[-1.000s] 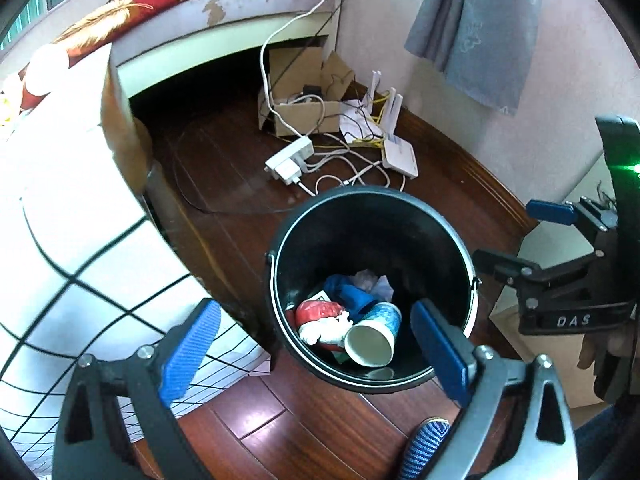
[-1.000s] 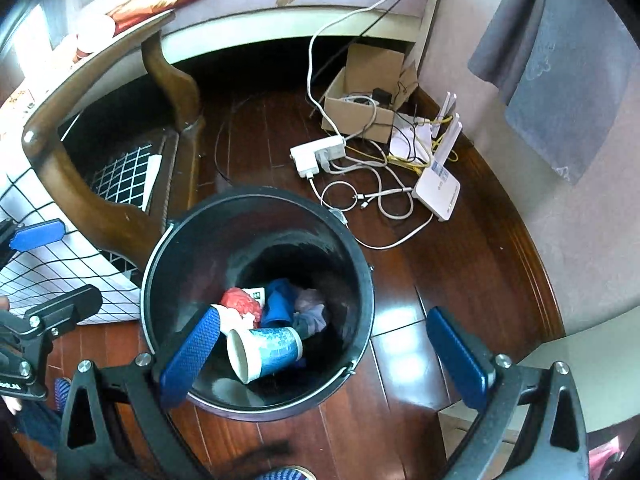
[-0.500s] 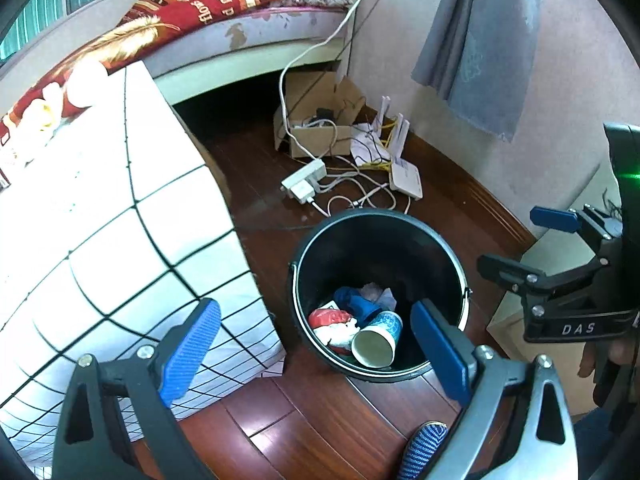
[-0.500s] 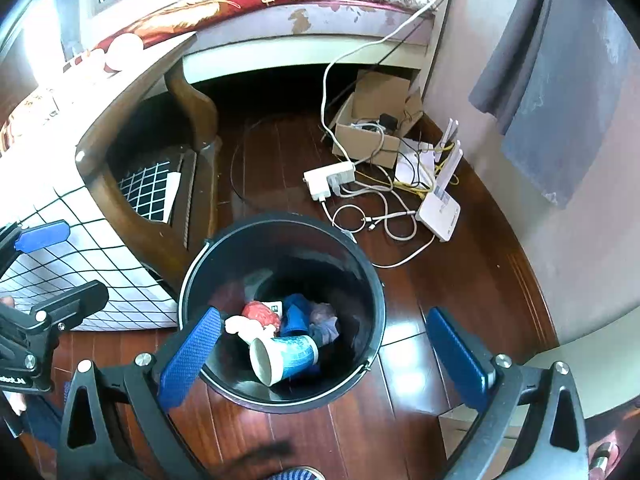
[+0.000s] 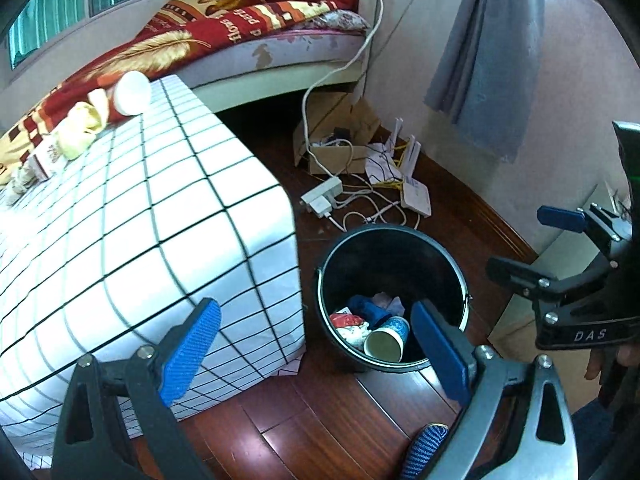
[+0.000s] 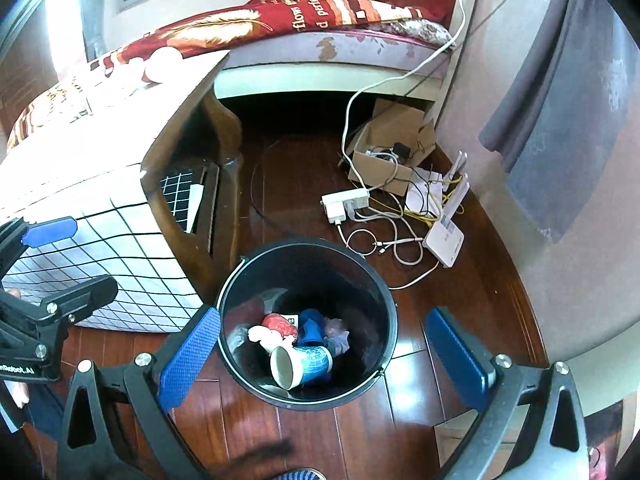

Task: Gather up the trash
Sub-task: 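Move both tools back toward the items on the box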

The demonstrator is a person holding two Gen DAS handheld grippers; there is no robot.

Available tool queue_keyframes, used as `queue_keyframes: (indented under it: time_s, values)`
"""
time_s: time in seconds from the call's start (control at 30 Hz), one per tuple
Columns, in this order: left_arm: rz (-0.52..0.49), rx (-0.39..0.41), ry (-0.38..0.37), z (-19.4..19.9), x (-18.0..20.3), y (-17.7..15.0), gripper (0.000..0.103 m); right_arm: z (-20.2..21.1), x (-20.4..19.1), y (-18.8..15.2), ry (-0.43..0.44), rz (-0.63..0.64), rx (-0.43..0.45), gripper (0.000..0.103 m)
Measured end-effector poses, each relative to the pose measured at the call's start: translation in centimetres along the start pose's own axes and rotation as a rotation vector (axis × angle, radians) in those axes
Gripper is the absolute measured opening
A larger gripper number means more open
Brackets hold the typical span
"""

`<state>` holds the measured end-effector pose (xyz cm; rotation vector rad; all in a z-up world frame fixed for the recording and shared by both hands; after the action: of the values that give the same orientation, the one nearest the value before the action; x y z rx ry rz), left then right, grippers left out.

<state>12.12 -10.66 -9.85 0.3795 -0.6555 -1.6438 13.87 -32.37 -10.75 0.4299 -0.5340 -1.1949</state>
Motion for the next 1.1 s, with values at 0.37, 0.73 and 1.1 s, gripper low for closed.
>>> queue_keyframes:
  time_s: [0.37,0.73,1.1]
  values:
    - [0.036,0.067,0.026,3.5,-2.5,0.0,0.097,2.8,-2.9,1.9,0.000,0.047,0.077,0.103]
    - [0.103,0.140,0.087,6.1,-6.8,1.5,0.097,3.9,-6.6,5.8,0.042,0.105,0.148,0.103]
    - [0.215,0.192,0.207,7.8,-16.1,2.9,0.097,1.9,-13.0,12.8,0.130,0.161,0.220,0.103]
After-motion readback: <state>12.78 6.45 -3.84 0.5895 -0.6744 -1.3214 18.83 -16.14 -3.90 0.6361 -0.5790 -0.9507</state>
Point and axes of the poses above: each gripper's, at about its wrist camera, not at the fingertips, and z roughly against the way its jaws point, x to its right, y to its top, the point moved 1 cm from there along -z, roughly the way its jaws point, and after that the axes turned 8 degrees about z, right-handed, at the moved point
